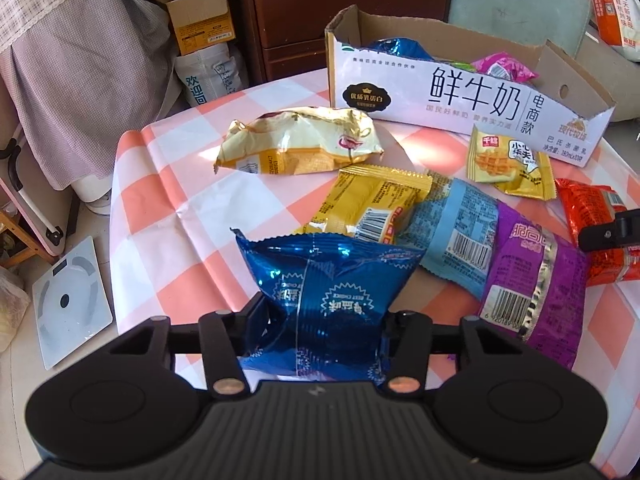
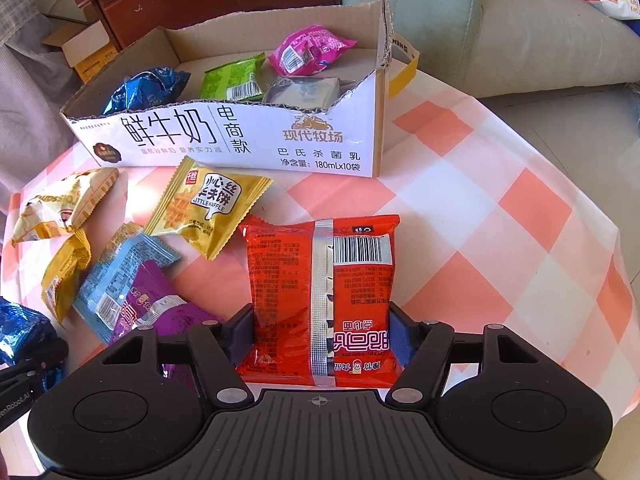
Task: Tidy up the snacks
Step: 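Grasp the blue foil bag with the left gripper while the right gripper grasps the red packet, then carry the blue bag and red packet into the cardboard box and open both grippers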
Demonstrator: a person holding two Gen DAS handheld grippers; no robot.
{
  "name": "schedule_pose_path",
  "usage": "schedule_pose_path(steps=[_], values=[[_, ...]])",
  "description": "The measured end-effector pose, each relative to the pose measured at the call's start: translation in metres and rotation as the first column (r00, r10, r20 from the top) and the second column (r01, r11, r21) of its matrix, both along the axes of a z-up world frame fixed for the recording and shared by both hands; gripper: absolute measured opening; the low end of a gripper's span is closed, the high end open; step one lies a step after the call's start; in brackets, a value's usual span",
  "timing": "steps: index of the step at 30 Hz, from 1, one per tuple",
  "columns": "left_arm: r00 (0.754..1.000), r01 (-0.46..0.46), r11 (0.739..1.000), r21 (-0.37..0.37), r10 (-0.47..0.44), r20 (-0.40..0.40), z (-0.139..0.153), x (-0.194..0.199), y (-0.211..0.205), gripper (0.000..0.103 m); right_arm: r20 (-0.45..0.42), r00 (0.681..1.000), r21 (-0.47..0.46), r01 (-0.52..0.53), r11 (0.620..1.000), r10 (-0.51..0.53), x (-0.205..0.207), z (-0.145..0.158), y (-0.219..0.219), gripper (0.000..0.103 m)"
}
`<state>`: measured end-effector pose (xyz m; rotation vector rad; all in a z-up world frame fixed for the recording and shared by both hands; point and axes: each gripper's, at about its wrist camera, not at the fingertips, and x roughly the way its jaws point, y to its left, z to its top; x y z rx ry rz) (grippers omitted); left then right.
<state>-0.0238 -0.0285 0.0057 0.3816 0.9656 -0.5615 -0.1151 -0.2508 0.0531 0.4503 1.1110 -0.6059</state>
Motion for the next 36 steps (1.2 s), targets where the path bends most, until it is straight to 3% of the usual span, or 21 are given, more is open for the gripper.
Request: schedule_pose_path(steps=[11, 22, 36], values=[[0.997, -0.051, 0.994, -0.092, 0.056, 0.049, 0.026, 0.005, 0.009, 0.049, 0.184, 0.981, -0.014, -0.063, 0.998, 0.065, -0.005, 0.041, 0.012, 0.066], [0.997, -0.058, 0.985, -0.164, 0.067, 0.049, 0.038, 0.001, 0.005, 0.049, 0.249, 0.958, -0.007, -0.147, 0.989, 0.144, 0.004, 0.052, 0.028, 0.066], [0.988, 0.02, 0.973, -0.232, 0.016, 0.155, 0.074, -0.008, -0.02, 0.049, 0.344, 0.92, -0.061, -0.177, 0.982, 0.188, 0.006, 0.079, 0.032, 0.066]])
